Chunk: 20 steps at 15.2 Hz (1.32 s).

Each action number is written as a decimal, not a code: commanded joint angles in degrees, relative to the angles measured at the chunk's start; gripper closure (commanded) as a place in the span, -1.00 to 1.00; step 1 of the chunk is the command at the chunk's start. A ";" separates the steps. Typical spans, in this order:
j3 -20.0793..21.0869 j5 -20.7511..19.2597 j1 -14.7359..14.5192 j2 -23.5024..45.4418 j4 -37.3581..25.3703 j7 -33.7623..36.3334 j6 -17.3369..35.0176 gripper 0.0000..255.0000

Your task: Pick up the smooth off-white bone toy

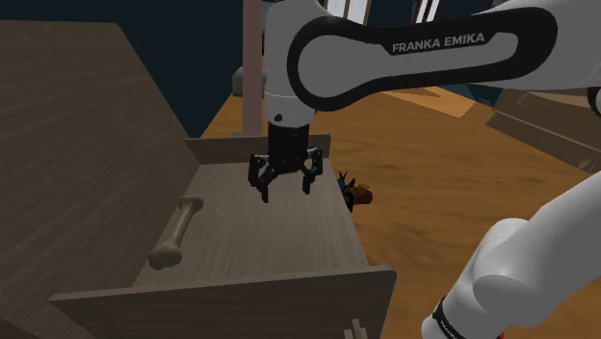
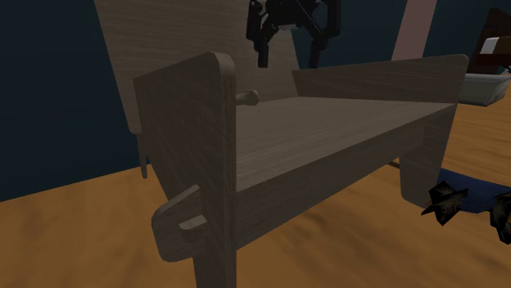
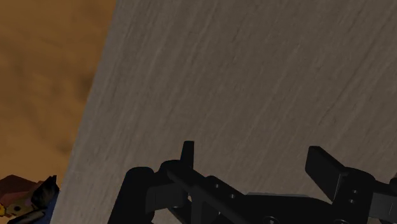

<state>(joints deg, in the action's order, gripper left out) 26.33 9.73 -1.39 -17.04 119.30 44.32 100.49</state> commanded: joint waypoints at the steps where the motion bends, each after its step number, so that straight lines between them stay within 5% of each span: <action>1: 2.47 -1.65 0.27 4.85 -3.76 5.20 0.85 -1.00; 9: 8.12 -13.38 -3.15 26.84 -22.95 25.64 -0.28 -1.00; 17: 5.08 -24.71 -15.33 51.05 -52.82 39.37 -9.68 -1.00; 20: 4.94 -24.61 -14.88 50.85 -50.13 39.48 -7.23 -1.00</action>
<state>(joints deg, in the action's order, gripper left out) 31.33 -14.83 -16.29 33.72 68.73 83.58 92.72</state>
